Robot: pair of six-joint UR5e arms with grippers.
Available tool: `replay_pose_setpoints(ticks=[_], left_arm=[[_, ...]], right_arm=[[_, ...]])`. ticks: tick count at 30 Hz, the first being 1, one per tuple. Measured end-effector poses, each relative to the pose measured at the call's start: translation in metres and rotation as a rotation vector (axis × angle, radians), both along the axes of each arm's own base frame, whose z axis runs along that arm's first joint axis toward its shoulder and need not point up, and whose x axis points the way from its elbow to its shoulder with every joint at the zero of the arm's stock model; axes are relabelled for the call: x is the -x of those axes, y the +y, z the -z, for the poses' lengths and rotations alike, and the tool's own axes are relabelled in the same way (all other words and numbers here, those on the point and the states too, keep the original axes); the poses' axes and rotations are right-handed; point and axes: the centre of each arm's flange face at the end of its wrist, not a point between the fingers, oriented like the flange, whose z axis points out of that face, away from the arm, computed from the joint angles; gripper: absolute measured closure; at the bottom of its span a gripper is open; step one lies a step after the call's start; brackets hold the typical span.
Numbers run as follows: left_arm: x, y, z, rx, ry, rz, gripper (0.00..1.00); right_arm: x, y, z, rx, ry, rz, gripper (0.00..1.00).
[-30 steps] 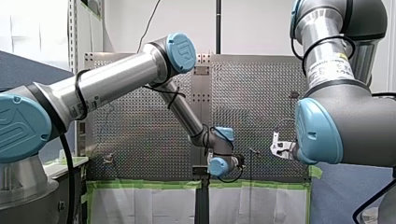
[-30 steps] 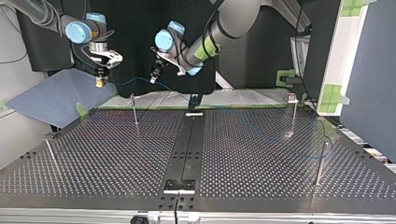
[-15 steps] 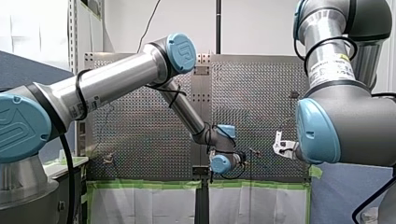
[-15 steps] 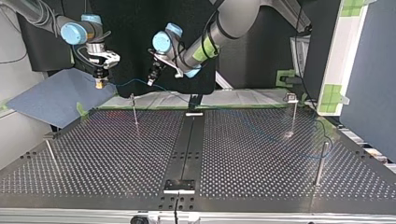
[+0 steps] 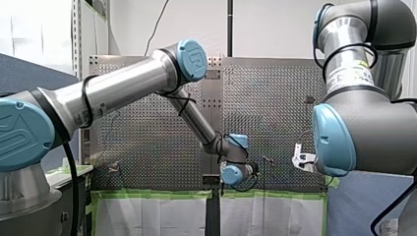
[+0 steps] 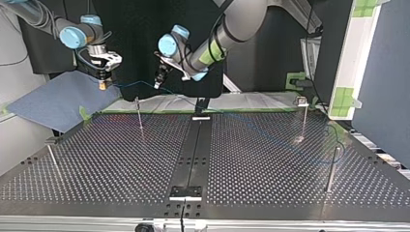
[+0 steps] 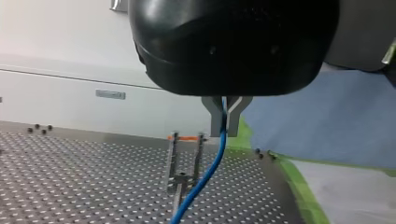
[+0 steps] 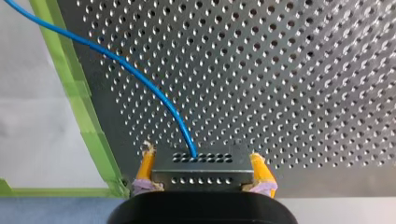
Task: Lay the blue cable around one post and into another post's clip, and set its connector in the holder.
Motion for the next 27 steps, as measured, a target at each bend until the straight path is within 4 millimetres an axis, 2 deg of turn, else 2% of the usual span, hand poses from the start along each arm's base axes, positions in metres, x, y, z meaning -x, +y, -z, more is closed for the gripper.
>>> replay_pose_setpoints(ticks=[6,14,27], left_arm=[[-0.001,-0.008,0.014,-0.014,0.021,0.003,1.0],[-0.009,-0.013,0.009,-0.003,0.013,-0.002,1.0],[-0.013,-0.018,0.003,0.011,0.001,0.0,1.0]], right_arm=[[0.016,-0.005,0.0,0.001,0.001,0.031,1.0],[0.029,-0.016,-0.004,0.013,-0.005,0.053,1.0],[0.032,-0.028,-0.01,0.037,-0.021,0.052,1.0]])
